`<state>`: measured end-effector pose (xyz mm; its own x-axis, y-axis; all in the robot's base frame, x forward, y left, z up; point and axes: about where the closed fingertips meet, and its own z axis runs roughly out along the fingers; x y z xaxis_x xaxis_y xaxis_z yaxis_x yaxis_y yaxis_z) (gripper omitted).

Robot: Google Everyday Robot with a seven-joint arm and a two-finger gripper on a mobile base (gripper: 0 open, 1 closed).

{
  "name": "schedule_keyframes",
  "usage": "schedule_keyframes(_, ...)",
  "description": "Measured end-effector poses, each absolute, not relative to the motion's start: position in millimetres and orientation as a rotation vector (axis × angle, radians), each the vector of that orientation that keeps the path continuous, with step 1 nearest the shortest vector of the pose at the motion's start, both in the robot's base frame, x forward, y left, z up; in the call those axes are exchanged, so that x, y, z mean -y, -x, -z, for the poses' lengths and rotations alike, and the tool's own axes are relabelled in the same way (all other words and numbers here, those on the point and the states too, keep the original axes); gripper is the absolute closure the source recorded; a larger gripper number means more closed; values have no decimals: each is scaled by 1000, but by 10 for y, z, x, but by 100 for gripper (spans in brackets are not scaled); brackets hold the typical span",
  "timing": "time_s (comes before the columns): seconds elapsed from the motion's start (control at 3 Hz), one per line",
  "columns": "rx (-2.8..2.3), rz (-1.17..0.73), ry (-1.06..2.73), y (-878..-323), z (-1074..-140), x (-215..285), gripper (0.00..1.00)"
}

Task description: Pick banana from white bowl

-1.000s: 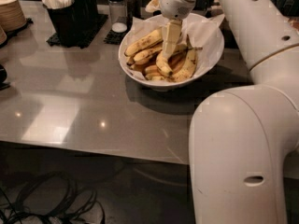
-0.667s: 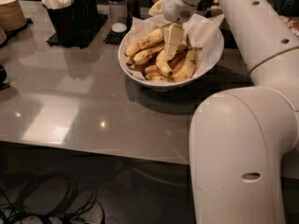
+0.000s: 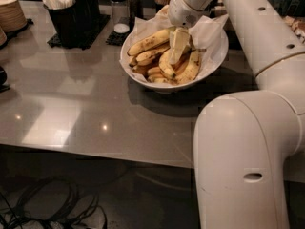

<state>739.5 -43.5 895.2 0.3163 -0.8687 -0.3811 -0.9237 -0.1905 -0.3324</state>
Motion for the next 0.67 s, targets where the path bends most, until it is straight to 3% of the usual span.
schedule_keyframes(0.33, -1569, -141, 2098, -7374, -9017, 419, 1)
schedule_keyframes(0.67, -1548, -118, 2118, -7346, -9138, 396, 9)
